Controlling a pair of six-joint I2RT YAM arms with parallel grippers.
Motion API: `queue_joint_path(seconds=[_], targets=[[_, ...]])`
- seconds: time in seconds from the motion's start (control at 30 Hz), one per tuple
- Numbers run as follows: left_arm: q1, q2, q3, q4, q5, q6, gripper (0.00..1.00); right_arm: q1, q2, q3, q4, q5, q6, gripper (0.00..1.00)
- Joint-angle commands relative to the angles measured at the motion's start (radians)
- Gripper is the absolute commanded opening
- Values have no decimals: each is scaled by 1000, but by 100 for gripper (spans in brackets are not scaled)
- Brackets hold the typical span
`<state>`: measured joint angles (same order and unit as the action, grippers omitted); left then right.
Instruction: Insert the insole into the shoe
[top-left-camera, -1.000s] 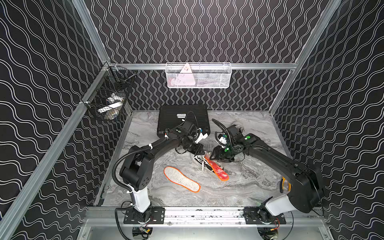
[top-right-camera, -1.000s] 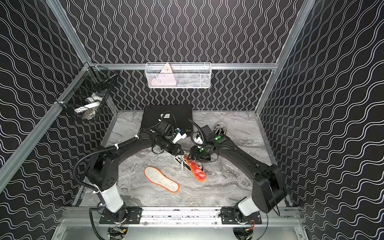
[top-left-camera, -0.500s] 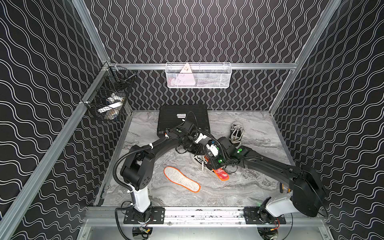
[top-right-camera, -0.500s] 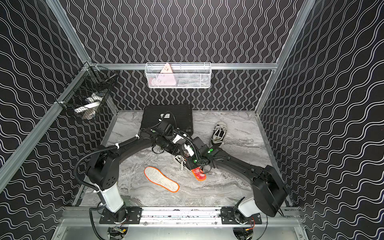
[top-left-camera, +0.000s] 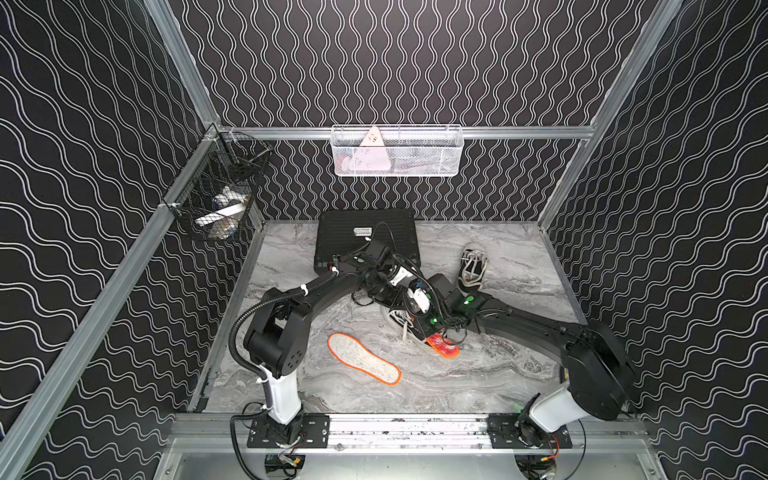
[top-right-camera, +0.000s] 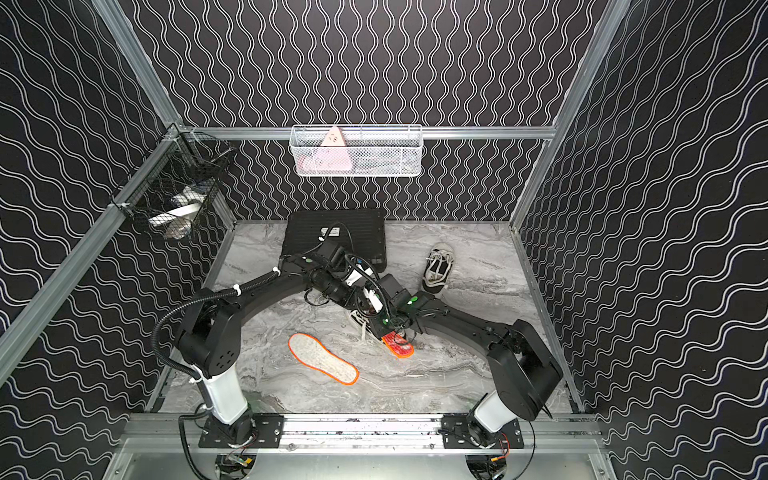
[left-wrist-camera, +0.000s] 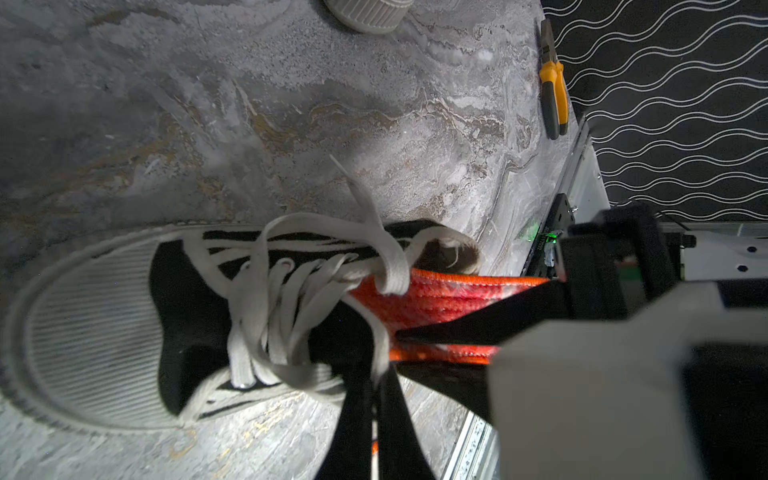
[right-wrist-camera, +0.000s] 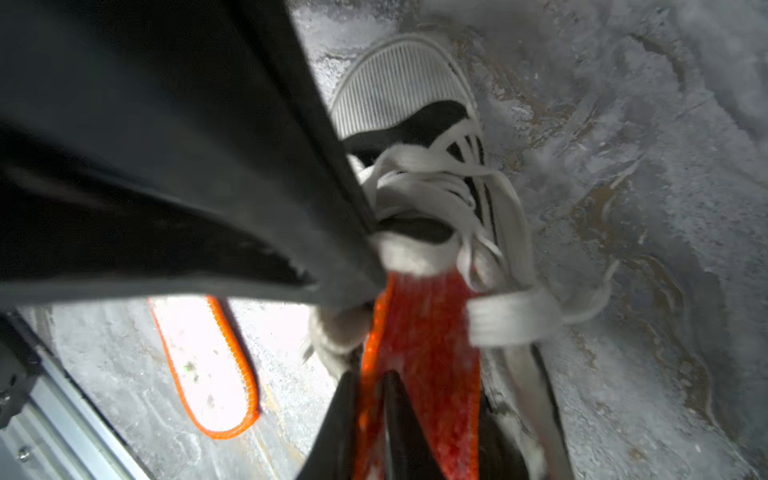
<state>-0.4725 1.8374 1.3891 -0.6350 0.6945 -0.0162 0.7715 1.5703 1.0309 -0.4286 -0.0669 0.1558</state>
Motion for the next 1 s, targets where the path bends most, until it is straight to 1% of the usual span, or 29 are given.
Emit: queue_joint_path(seconds=[0.0,0.07,0.17,0.23,0.4,0.47,0.5,0.6,0.73,0.8,0.87,0.97], targets=[[0,-17,10,-23,88,57,0,-2,10,11,-10,81,-46,13],[8,-23,9,-18,120,58,0,-4,11,11,-14,103,-66,12],[29,-36,-5,10,175,42,0,-13,16,6,4,89,-69,11],[42,-41,-17,34,207,24,0,-11,21,-2,30,50,-59,11],[48,-42,-43,92,244,-24,0,-6,39,-42,123,-40,34,12],[48,-41,-57,106,242,-35,0,-4,31,-64,157,-69,70,16],[48,-38,-59,104,235,-36,0,-3,28,-64,156,-87,83,20],[51,-28,-58,76,200,-17,0,-9,-2,-30,84,-84,124,35],[57,-23,-56,63,169,-5,0,-52,-71,6,-60,-58,217,49],[60,-19,-50,55,154,-2,0,-82,-111,25,-145,-43,276,53],[60,-18,-42,48,140,3,0,-119,-148,48,-266,3,360,57],[60,-17,-33,54,129,-2,0,-210,-178,69,-453,-16,454,58]])
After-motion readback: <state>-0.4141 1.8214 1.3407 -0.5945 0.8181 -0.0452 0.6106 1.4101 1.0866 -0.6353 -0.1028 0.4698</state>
